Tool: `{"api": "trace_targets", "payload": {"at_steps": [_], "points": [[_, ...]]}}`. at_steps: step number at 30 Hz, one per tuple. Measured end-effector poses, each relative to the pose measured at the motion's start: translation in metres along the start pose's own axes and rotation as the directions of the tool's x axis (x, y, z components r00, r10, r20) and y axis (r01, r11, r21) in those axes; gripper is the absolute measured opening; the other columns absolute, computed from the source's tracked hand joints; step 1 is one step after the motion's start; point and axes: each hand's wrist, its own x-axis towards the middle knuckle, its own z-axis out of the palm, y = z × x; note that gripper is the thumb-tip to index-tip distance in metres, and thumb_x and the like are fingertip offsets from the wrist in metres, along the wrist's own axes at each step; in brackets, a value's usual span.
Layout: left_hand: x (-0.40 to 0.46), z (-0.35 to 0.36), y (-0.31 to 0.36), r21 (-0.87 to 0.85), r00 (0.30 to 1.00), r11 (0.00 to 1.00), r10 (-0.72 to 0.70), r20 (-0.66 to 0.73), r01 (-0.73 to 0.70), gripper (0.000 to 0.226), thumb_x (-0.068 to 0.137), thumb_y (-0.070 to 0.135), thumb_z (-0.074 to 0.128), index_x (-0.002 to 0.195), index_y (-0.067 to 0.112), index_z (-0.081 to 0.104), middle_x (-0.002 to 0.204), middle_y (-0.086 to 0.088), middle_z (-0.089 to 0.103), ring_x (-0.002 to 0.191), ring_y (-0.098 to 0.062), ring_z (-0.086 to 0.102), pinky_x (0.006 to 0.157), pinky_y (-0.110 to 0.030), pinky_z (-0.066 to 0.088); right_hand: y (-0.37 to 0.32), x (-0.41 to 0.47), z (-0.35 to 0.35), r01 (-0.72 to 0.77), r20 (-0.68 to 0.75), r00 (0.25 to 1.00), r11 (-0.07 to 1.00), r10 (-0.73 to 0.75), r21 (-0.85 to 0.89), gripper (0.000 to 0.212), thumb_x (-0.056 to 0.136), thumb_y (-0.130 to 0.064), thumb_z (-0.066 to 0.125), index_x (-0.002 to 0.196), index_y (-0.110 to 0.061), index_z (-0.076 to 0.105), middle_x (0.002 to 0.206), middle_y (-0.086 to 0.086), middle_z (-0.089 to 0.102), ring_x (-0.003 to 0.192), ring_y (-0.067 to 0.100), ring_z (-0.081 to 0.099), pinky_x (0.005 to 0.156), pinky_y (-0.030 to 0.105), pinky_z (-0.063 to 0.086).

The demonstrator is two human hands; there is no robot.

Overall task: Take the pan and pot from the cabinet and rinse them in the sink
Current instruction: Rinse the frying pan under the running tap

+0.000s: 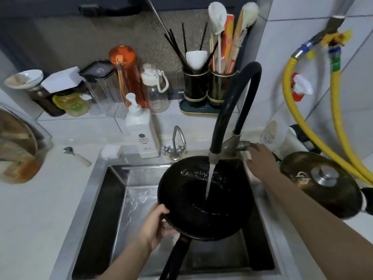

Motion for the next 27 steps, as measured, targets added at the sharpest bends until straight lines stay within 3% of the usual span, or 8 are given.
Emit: {"api": "trace_targets", "payload": {"at_steps": [4,7,10,13,16,19,23,27], "points": [[0.000,0.012,0.001,-0.044,0.999,0.998,0.039,0.030,-0.037,0.022,0.081,0.003,0.044,0.101,0.008,0.050,0.054,0.002,0.043,0.042,-0.012,0.040,0.054,-0.034,0.053,0.007,0.017,0.004,-0.072,0.127,0.989,0.997,0.074,-0.016,0.045,0.090,-0.028,0.048,0.132,-0.012,0.044,0.129,0.017,0.049,0.117,0.035,0.048,0.098,0.044,0.042],[0.002,0.018,0.002,-0.053,0.998,0.997,0.055,0.016,-0.054,0.024,0.082,0.003,0.044,0.103,0.011,0.052,0.058,0.001,0.040,0.048,-0.012,0.036,0.055,-0.034,0.053,0.011,0.028,0.002,-0.131,0.212,0.971,0.988,0.111,0.087,0.049,0.087,-0.029,0.049,0.133,-0.016,0.042,0.123,0.015,0.055,0.112,0.035,0.053,0.097,0.049,0.043],[0.001,0.019,0.001,-0.071,0.998,0.996,0.058,-0.009,-0.059,0.025,0.083,0.004,0.044,0.104,0.011,0.055,0.062,-0.002,0.042,0.052,-0.014,0.036,0.056,-0.035,0.054,0.008,0.029,-0.001,-0.133,0.168,0.980,0.977,0.104,0.166,0.046,0.088,-0.028,0.047,0.131,-0.014,0.042,0.112,0.015,0.060,0.104,0.036,0.057,0.096,0.052,0.043],[-0.004,0.020,0.002,-0.078,0.998,0.996,0.051,-0.028,-0.053,0.020,0.083,0.007,0.043,0.098,0.010,0.056,0.060,0.000,0.040,0.053,-0.013,0.033,0.054,-0.034,0.055,-0.002,0.016,0.003,-0.102,0.047,0.994,0.986,0.097,0.132,0.046,0.090,-0.031,0.047,0.131,-0.011,0.042,0.118,0.016,0.058,0.108,0.036,0.055,0.102,0.051,0.035],[-0.010,0.011,0.004,-0.058,0.999,0.998,0.026,-0.041,-0.028,0.011,0.079,0.018,0.049,0.087,0.012,0.055,0.062,-0.001,0.037,0.054,-0.015,0.034,0.062,-0.037,0.055,-0.011,-0.007,0.014,-0.064,-0.022,0.998,0.992,0.067,0.106,0.052,0.088,-0.026,0.050,0.136,-0.007,0.039,0.127,0.018,0.055,0.116,0.034,0.052,0.108,0.050,0.025],[-0.018,-0.002,0.005,-0.008,0.997,1.000,0.006,-0.073,-0.007,0.017,0.081,0.023,0.049,0.085,0.010,0.058,0.067,-0.004,0.045,0.058,-0.019,0.045,0.056,-0.032,0.053,-0.025,-0.039,0.029,-0.077,-0.009,0.997,0.968,0.082,0.237,0.054,0.088,-0.020,0.053,0.137,-0.002,0.037,0.128,0.019,0.052,0.118,0.034,0.051,0.106,0.045,0.035],[-0.022,-0.011,0.012,0.066,0.999,0.997,0.039,-0.034,-0.036,0.019,0.084,0.021,0.047,0.089,0.007,0.058,0.064,-0.004,0.051,0.051,-0.019,0.054,0.053,-0.032,0.056,-0.041,-0.080,0.042,-0.378,0.283,0.924,0.729,0.257,0.571,0.039,0.092,-0.012,0.049,0.126,0.004,0.044,0.120,0.023,0.055,0.110,0.036,0.054,0.088,0.035,0.044],[-0.025,-0.020,0.023,0.148,0.996,0.985,0.083,0.030,-0.087,0.012,0.081,0.015,0.049,0.091,0.012,0.055,0.065,-0.003,0.055,0.048,-0.017,0.053,0.051,-0.031,0.056,-0.044,-0.118,0.055,-0.502,0.369,0.860,0.453,0.352,0.737,0.036,0.086,0.001,0.046,0.122,-0.001,0.051,0.114,0.020,0.059,0.105,0.035,0.056,0.094,0.046,0.048]]}}
